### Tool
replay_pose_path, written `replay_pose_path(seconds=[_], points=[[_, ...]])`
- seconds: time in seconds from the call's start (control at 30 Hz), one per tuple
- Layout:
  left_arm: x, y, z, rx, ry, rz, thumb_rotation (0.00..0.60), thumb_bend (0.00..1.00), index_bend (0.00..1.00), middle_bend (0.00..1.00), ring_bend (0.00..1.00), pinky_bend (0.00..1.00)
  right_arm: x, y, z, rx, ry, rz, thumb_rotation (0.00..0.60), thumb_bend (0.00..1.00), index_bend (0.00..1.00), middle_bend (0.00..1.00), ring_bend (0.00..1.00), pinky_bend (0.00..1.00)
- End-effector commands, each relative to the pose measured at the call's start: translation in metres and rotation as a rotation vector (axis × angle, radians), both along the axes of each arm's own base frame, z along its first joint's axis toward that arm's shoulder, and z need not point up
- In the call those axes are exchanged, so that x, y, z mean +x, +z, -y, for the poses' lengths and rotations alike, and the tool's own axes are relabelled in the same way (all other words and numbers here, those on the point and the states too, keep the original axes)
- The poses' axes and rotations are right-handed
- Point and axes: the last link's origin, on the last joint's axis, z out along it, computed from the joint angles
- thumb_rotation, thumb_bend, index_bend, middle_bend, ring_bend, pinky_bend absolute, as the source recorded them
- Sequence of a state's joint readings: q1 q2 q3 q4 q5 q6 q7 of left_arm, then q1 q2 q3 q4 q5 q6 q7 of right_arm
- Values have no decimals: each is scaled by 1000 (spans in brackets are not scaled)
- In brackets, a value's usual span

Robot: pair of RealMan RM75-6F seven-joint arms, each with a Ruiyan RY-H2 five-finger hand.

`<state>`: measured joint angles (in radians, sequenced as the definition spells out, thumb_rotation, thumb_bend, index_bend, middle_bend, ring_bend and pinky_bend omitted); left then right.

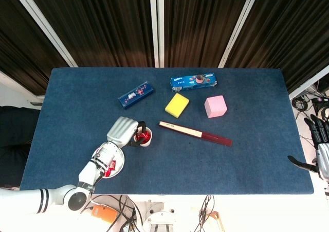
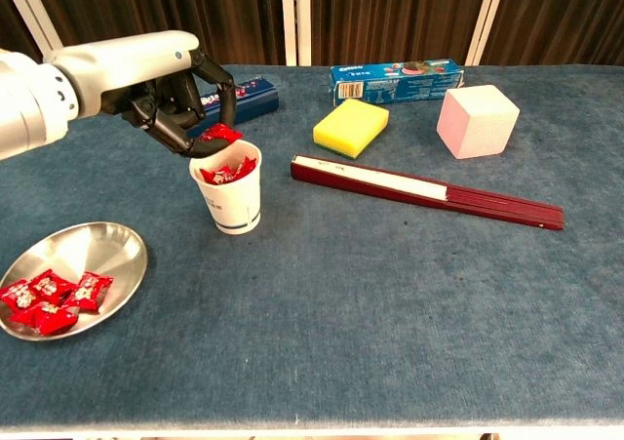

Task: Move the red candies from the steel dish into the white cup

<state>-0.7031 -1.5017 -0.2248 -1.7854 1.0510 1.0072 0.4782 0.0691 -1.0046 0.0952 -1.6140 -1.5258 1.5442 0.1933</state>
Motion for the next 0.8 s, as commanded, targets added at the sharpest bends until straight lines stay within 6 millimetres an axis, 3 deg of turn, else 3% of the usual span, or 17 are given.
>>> replay_pose_path(seconds=[0.03,0.17,0.3,0.53,0.8], points=[[-2,-3,-1,16,7,-17,600,189,425,933,883,902,0,0,1,2,1,0,600,119,0,6,0,4],[-5,4,0,48,15,-3,600,150,387,933,883,902,1,-1,2,5,6,-1,600,119,0,6,0,5],[-15,24,9,103,12,2,600,147,387,933,883,902,2,0,2,1,10,-1,600,120,0,6,0,5],[-63,58,38,164,46,-55,600,151,387,932,881,902,5,1,5,-4,24,-6,600,120,0,6,0,5],[-117,64,74,136,37,-205,600,168,389,933,880,901,11,2,7,-4,41,-13,600,120,0,6,0,8]])
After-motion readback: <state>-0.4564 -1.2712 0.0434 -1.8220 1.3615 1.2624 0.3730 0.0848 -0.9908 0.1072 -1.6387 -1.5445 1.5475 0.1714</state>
